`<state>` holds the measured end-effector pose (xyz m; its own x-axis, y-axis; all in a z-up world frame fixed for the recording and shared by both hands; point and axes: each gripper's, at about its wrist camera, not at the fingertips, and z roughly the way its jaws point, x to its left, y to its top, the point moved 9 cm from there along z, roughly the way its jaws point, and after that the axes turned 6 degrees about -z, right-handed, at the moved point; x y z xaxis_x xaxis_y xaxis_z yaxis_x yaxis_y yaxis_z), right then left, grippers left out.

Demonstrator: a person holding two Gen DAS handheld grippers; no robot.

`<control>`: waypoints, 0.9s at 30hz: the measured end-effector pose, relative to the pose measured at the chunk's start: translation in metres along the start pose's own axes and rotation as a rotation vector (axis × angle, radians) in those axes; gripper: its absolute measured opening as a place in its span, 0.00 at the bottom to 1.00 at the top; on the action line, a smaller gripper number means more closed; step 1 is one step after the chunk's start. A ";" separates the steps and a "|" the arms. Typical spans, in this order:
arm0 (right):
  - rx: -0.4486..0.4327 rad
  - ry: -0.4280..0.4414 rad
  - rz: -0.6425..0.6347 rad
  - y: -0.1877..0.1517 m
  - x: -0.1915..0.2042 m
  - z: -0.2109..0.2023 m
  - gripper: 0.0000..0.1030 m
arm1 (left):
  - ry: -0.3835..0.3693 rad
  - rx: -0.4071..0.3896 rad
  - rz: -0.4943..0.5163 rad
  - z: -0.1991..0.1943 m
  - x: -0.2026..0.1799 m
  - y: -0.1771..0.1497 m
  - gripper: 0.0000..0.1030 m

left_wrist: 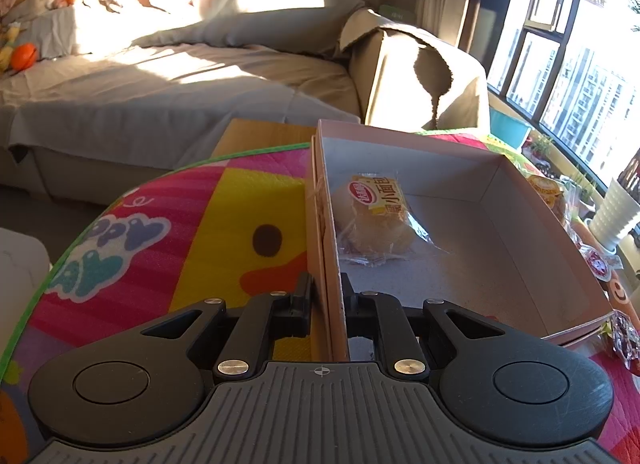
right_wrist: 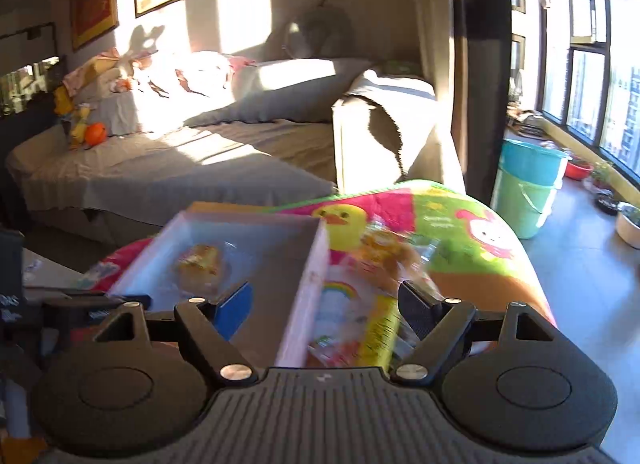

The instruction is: Organize objects

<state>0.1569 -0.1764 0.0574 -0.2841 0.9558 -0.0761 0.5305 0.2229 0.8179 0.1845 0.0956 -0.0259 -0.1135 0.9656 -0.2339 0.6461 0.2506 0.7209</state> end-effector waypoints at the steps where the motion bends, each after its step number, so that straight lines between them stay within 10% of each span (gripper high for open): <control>1: 0.020 -0.041 -0.008 -0.012 -0.009 -0.001 0.82 | 0.000 0.000 -0.001 0.000 0.000 0.000 0.14; 9: 0.146 -0.133 0.002 -0.080 -0.033 0.001 0.83 | 0.000 -0.002 -0.001 0.000 0.000 0.000 0.14; 27: 0.162 -0.124 0.006 -0.093 -0.024 0.017 0.96 | 0.001 0.001 -0.001 -0.001 0.001 -0.001 0.14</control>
<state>0.1281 -0.2165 -0.0261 -0.1853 0.9712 -0.1500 0.6562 0.2359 0.7168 0.1835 0.0965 -0.0263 -0.1150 0.9653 -0.2345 0.6464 0.2520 0.7202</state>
